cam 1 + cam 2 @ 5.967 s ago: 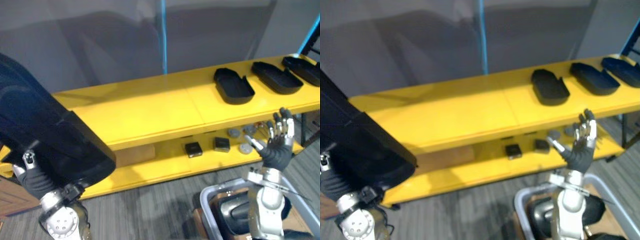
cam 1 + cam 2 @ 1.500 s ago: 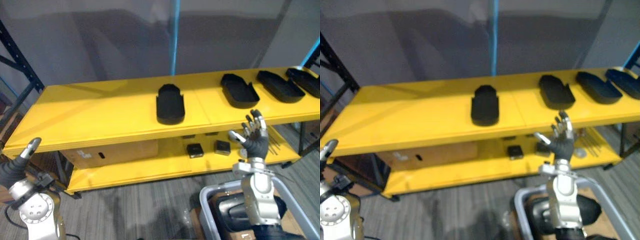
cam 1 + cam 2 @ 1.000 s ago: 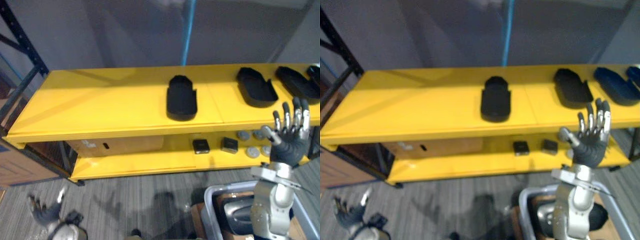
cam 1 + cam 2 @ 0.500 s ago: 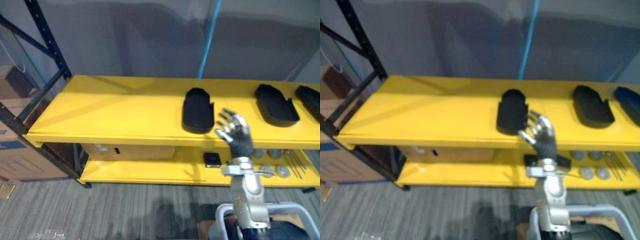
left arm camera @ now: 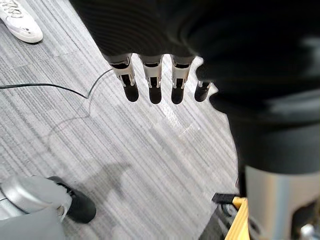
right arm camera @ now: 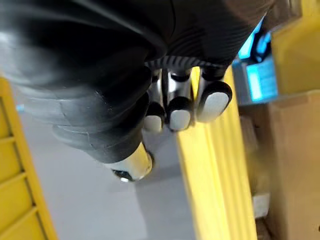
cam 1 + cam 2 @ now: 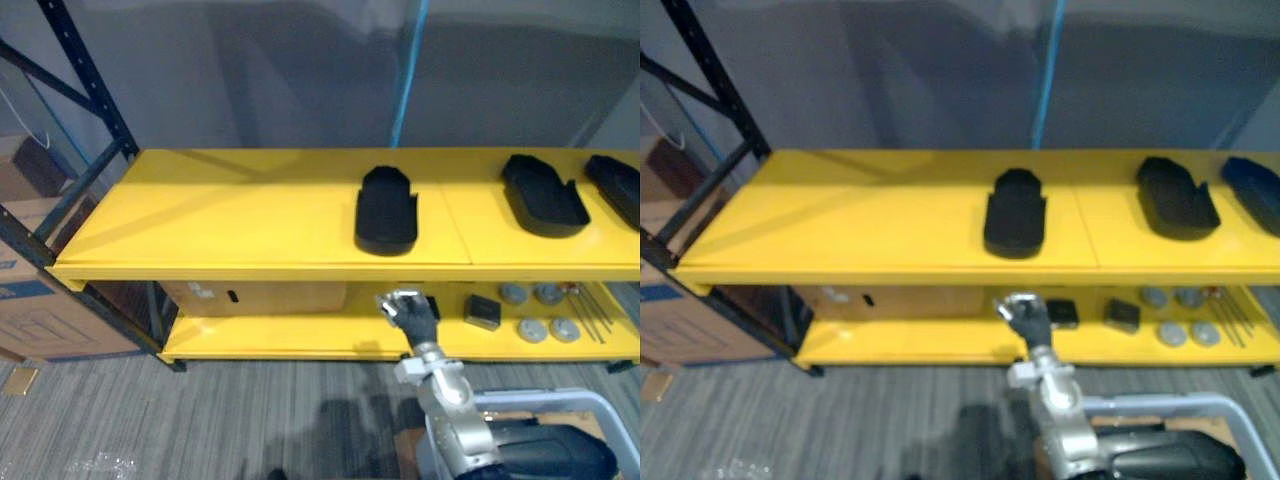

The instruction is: Walk over and take plastic housings, then place them on the shelf

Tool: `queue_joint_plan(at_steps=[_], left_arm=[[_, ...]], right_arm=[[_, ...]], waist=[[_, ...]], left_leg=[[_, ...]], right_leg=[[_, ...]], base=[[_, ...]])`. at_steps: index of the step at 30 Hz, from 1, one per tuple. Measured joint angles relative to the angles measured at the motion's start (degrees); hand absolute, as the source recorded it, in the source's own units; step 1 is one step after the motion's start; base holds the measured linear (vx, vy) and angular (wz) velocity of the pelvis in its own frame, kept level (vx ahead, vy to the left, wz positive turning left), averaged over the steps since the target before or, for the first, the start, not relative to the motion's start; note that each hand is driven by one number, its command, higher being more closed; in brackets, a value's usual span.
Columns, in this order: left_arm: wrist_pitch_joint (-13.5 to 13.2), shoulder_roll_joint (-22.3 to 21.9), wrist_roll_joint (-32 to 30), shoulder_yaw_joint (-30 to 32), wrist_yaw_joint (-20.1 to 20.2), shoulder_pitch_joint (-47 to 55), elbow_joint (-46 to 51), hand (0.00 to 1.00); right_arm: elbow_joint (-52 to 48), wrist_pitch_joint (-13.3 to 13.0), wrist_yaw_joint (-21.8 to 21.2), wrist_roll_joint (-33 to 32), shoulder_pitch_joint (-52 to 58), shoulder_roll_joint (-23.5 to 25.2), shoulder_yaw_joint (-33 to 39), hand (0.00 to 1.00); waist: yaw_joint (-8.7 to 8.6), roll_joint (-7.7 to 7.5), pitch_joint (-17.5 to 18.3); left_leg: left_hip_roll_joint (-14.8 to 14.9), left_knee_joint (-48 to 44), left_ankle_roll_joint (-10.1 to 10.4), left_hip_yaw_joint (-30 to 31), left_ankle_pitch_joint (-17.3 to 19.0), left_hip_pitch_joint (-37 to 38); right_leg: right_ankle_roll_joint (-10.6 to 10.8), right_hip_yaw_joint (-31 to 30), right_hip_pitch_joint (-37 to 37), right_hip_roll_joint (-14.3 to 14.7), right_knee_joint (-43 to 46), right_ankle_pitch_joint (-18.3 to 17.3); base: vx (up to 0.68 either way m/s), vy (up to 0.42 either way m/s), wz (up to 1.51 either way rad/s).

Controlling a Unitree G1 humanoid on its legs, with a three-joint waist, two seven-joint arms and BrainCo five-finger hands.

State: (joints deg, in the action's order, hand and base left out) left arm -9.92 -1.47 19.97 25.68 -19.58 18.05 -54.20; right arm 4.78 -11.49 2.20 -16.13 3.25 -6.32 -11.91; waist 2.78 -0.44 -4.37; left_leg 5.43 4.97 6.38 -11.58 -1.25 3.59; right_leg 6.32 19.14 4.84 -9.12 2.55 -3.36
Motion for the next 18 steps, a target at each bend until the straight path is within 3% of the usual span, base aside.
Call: queue_joint_plan(at_steps=[8, 18], left_arm=[[0.04, 0.62, -0.24, -2.35, 0.01, -1.57, -0.45, 0.00], [0.04, 1.38, -0.27, -4.47, 0.10, -2.47, -0.33, 0.00]], right_arm=[[1.28, -0.07, 4.23, 2.29, -1.94, 0.45, -1.15, 1.00], [2.17, -0.07, 5.69, 3.45, -8.45, 1.25, -1.26, 1.00]], waist=[[0.04, 0.45, -1.25], [0.43, 0.43, -1.95]], left_leg=[[0.13, -0.19, 0.32, 0.10, -0.20, -0.88], [-0.04, -0.33, 0.31, 0.22, -0.20, -1.29]], right_leg=[[0.24, 0.33, -0.91, 0.39, -0.06, 0.24], [0.28, 0.80, -0.80, 0.28, -0.40, 0.27]], base=[[0.05, -0.009, 0.02], [0.01, 0.001, 0.02]])
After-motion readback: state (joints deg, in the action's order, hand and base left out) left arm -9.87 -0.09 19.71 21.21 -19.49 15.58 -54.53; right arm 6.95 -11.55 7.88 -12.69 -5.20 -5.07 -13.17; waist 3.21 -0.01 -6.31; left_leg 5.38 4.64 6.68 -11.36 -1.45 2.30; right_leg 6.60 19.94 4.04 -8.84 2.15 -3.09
